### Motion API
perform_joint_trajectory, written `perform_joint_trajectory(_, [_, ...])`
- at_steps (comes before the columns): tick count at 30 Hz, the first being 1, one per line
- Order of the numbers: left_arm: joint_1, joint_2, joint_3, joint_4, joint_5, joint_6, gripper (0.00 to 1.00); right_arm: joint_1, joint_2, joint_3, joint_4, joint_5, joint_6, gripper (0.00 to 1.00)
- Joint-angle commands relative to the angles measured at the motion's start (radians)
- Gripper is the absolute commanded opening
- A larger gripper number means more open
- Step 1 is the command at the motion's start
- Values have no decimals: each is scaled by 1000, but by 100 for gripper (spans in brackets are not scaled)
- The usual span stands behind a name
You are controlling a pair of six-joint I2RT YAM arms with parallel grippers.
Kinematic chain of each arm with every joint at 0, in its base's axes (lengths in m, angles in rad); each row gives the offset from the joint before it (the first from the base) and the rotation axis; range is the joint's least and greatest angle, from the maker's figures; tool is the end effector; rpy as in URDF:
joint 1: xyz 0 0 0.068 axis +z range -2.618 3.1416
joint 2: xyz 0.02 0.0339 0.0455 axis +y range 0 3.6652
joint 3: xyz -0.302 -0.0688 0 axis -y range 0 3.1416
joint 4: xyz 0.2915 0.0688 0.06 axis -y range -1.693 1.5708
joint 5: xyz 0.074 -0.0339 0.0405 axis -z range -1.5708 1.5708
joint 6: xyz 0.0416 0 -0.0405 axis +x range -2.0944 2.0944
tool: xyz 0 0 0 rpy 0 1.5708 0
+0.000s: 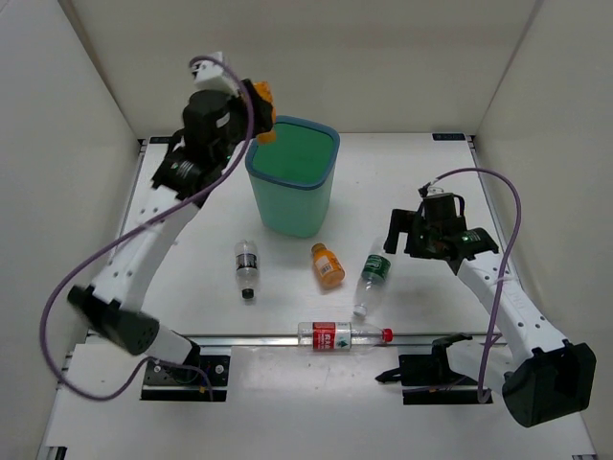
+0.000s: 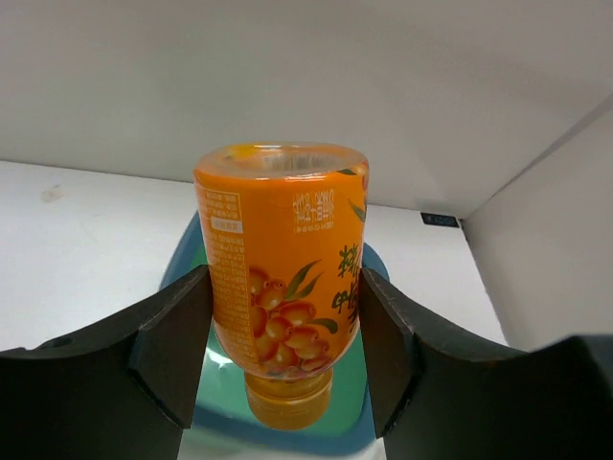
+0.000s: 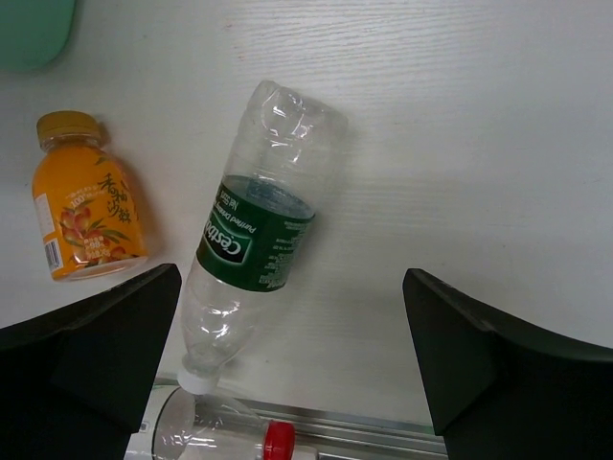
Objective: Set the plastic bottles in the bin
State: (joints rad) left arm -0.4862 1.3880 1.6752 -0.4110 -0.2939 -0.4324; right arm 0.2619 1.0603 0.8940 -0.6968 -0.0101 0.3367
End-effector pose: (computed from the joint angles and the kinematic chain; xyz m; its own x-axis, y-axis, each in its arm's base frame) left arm 0.3068 -0.1485 0.5365 -0.1800 -0.3585 -0.9160 0.1296 0.9145 -0.3834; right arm 0.2365 0.0638 0.3001 -0.7804 0.1328 -0.6110 -0.0079 0.9750 0.2220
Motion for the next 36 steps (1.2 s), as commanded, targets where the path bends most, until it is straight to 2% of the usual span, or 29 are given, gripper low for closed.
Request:
perform_joint_trajectory(1, [-15,187,115,-3,47,46,44,16,-31,-13,57,-18,41,99])
perform_joint_trajectory(2, [-11,247,170,-18,47,47,50,25,-29,-17,62,-8,51,100])
perform_joint_trajectory(4, [-18,357,285,-61,47,47,50,31,-26,-24,62,-5,61,99])
perform_joint_trajectory(6, [-28,405,346,-116,41,53,51,43,-22,-32,72,36,85,99])
perform_joint_trajectory(9, [-57,402,318,-94,18,64,58,85,6,-38,74,96,117,99])
perform_joint_trajectory(11, [-61,378,287,-78,21,73,70,108,26,-47,68,139,152,99])
perform_joint_trajectory(12, [-60,365,284,-95,21,73,87,117,42,-53,83,153,160,100])
perform_joint_trajectory(13, [-60,359,290,-106,19,72,99,120,56,-59,86,144,171,100])
perform_joint_trajectory(17, [-75,289,294,-143,1,96,99,138,87,-90,147,136,211,100])
perform_joint_trajectory(19, [-80,245,270,-158,-8,96,99,125,105,-107,180,79,220,100])
perform_joint_trajectory(22, [-78,122,155,-186,-11,81,99,125,138,-135,224,39,245,100])
perform_joint_trajectory(27, [-35,-198,-281,-207,-27,0,99,168,211,-147,262,78,263,99])
perform_joint_trajectory(29, [18,-298,-418,-232,-4,-40,99,178,233,-162,284,90,278,99])
perform_joint_trajectory(32, [70,-423,-583,-288,18,-89,99,172,260,-194,344,72,303,93])
perform_joint_trajectory(36, [95,-535,-759,-364,10,-117,98,178,282,-190,408,107,280,75])
